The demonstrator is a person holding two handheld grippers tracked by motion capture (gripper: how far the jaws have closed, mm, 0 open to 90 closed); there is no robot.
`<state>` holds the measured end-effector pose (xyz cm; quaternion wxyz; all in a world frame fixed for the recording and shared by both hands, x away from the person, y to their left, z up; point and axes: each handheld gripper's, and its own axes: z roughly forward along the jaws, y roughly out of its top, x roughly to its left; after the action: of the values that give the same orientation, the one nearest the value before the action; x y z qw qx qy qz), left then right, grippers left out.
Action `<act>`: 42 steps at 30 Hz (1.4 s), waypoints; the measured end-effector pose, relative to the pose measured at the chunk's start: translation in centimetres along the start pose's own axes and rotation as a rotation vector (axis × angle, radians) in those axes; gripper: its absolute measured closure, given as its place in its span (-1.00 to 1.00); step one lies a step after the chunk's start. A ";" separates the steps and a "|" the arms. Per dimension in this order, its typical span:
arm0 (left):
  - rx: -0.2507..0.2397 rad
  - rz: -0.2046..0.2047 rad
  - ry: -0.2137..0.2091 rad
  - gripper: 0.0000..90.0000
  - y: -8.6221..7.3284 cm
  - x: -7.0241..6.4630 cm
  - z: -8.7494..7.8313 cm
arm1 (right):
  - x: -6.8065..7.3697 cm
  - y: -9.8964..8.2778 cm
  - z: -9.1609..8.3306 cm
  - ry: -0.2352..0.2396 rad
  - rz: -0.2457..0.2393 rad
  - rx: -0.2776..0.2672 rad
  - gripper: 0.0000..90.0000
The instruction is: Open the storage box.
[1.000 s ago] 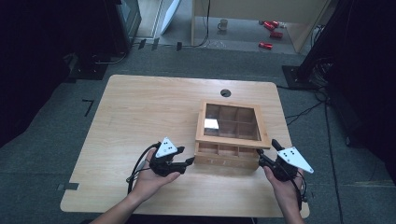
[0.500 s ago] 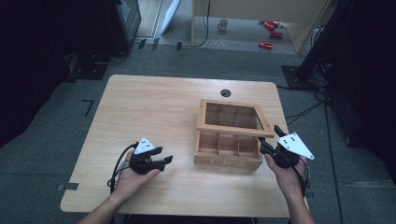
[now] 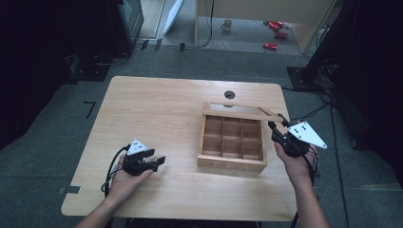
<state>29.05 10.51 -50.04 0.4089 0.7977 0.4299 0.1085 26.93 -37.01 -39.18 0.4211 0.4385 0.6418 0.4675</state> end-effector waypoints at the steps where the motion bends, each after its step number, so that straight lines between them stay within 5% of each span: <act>1: 0.001 0.000 0.003 -0.09 0.0 0.1 0.0 | -0.2 0.2 0.1 0.004 -0.004 -0.001 0.42; 26: 0.063 -0.018 0.143 -0.62 -1.2 1.8 0.2 | -3.5 4.7 4.6 0.034 0.031 0.001 0.47; 42: 0.065 0.063 0.208 -0.71 -1.6 0.6 0.8 | -5.5 6.6 7.5 0.078 0.074 0.033 0.48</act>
<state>28.94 11.00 -51.85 0.3322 0.8081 0.4479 0.1895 36.65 -39.39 -33.63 0.3709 0.4502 0.6487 0.4888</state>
